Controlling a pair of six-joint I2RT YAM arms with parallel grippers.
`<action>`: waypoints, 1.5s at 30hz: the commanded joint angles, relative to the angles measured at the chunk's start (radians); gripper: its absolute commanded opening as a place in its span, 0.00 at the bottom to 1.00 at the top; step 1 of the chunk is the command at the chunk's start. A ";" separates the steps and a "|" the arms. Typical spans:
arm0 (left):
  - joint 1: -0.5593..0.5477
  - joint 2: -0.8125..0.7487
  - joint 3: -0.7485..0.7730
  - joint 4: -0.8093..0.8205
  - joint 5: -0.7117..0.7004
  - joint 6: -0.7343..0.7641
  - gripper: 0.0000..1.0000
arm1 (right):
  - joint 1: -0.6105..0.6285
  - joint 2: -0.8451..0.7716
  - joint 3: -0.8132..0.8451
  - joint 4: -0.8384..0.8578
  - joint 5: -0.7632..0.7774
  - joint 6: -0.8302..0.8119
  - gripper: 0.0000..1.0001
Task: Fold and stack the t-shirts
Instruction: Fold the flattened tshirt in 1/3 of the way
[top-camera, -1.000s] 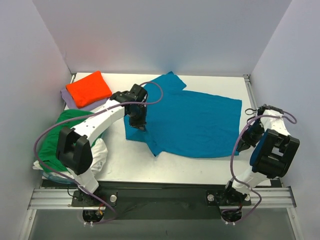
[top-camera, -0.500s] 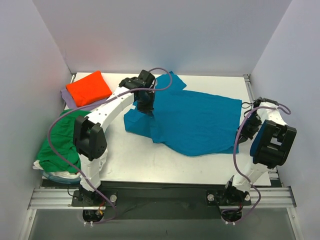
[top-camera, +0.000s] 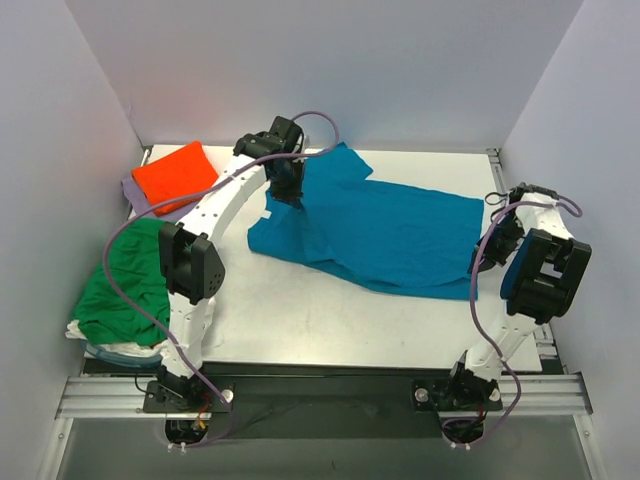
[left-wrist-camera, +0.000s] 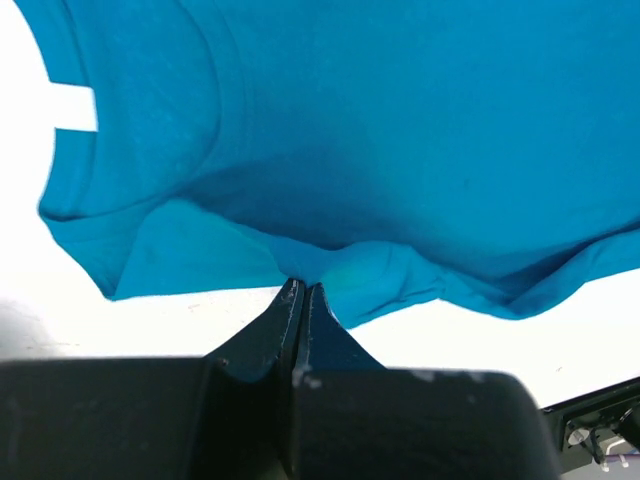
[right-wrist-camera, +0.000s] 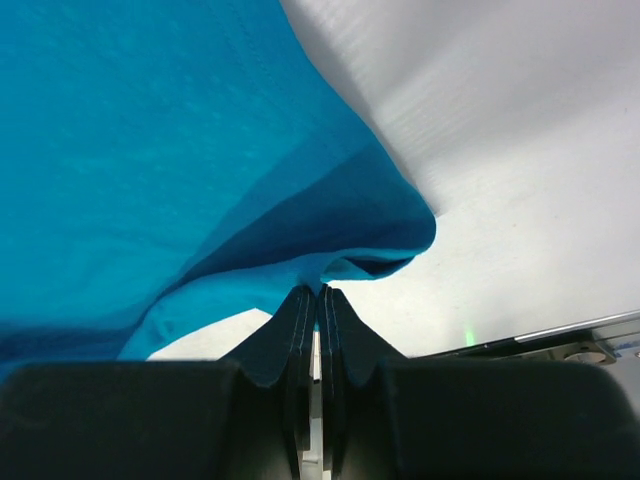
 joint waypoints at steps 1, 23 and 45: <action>0.026 0.026 0.096 -0.030 0.018 0.034 0.00 | -0.007 0.025 0.063 -0.058 -0.016 -0.008 0.00; 0.103 0.139 0.257 -0.005 0.086 0.023 0.00 | -0.023 0.139 0.234 -0.082 -0.030 0.018 0.00; 0.141 0.167 0.274 0.028 0.092 0.011 0.00 | -0.031 0.216 0.316 -0.091 -0.034 0.027 0.00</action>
